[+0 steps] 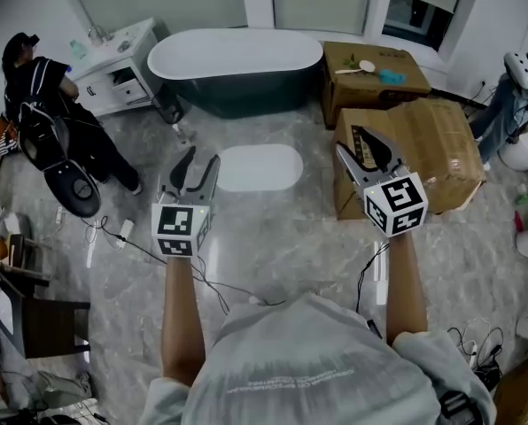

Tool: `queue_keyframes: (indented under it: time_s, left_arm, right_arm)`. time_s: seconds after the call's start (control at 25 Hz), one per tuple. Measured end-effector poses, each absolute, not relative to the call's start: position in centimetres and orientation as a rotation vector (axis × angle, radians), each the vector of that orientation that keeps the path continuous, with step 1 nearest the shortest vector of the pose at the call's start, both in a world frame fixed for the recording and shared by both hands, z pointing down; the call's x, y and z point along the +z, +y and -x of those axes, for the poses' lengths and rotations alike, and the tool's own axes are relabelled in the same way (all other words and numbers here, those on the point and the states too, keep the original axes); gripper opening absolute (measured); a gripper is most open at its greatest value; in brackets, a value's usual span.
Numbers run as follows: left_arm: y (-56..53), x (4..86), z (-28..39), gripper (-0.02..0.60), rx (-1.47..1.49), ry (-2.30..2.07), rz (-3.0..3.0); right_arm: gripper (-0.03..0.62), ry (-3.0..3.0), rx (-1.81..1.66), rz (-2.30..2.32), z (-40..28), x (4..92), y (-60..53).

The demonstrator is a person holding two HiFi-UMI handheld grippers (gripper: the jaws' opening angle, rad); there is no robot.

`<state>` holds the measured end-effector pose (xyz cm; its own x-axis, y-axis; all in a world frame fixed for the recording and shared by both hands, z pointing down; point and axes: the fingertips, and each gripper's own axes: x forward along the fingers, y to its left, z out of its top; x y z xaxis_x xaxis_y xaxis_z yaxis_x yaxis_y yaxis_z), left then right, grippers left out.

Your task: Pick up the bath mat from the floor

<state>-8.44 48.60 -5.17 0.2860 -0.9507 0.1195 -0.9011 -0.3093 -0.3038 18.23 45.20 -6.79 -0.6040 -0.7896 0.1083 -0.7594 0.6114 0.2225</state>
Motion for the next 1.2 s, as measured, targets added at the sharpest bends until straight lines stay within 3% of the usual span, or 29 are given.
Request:
queue_keyframes:
  time_s: [0.72,1.2]
  left_arm:
    - [43.1,-0.9,4.1,0.187,-0.496,1.827,2.405]
    - [27.3,4.2,10.6,0.187,-0.483,1.84,2.522]
  right_arm:
    - [0.201,-2.627,-0.131,-1.19,-23.7,-2.8,37.7]
    - [0.201,-2.554,-0.042,-1.192,-19.7,0.3,23.8]
